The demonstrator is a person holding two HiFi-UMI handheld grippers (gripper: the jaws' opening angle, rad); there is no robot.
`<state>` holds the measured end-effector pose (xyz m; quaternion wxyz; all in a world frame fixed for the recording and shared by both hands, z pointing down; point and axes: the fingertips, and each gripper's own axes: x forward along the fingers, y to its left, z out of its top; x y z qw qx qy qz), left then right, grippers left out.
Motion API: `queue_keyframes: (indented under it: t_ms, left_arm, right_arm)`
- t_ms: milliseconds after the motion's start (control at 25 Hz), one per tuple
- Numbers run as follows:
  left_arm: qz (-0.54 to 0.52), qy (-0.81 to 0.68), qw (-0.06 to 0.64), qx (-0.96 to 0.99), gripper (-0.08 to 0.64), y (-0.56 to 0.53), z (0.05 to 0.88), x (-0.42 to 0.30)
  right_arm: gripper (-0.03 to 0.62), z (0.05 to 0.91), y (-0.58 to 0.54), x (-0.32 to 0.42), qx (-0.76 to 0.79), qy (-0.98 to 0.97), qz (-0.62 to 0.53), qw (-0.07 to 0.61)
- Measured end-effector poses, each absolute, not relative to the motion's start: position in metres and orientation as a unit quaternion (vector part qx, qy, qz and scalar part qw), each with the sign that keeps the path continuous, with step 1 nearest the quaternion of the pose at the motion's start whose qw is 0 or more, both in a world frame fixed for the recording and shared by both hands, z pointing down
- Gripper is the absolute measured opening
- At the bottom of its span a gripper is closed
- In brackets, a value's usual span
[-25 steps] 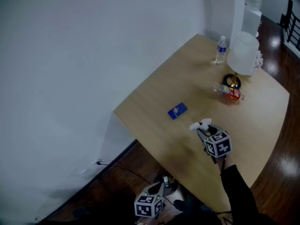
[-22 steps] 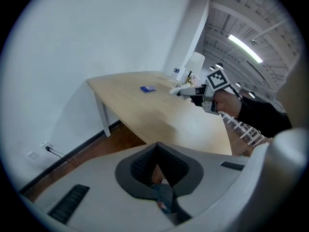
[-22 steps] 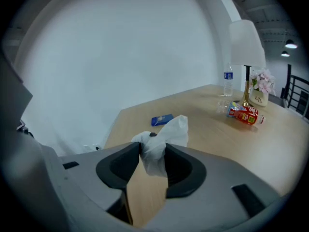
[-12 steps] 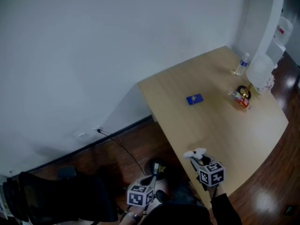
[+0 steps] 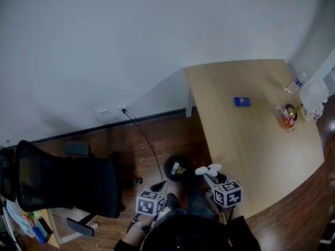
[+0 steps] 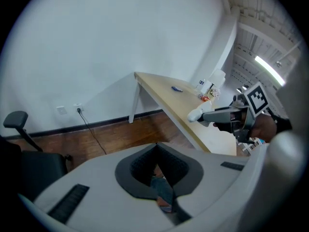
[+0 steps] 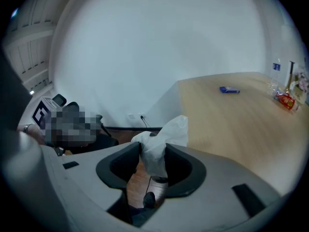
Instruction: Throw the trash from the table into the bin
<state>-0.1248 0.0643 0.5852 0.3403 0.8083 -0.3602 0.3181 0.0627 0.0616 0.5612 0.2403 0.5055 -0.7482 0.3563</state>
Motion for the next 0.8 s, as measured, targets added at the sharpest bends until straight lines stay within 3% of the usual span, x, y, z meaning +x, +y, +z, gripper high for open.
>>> queue_keyframes:
  t_ms: [800]
  left_arm:
    - [0.345,-0.412,0.426,0.728,0.008,0.092,0.691,-0.138]
  right_arm:
    - [0.169,0.756,0.058,-0.018,0.379,-0.738,0.421,0.367]
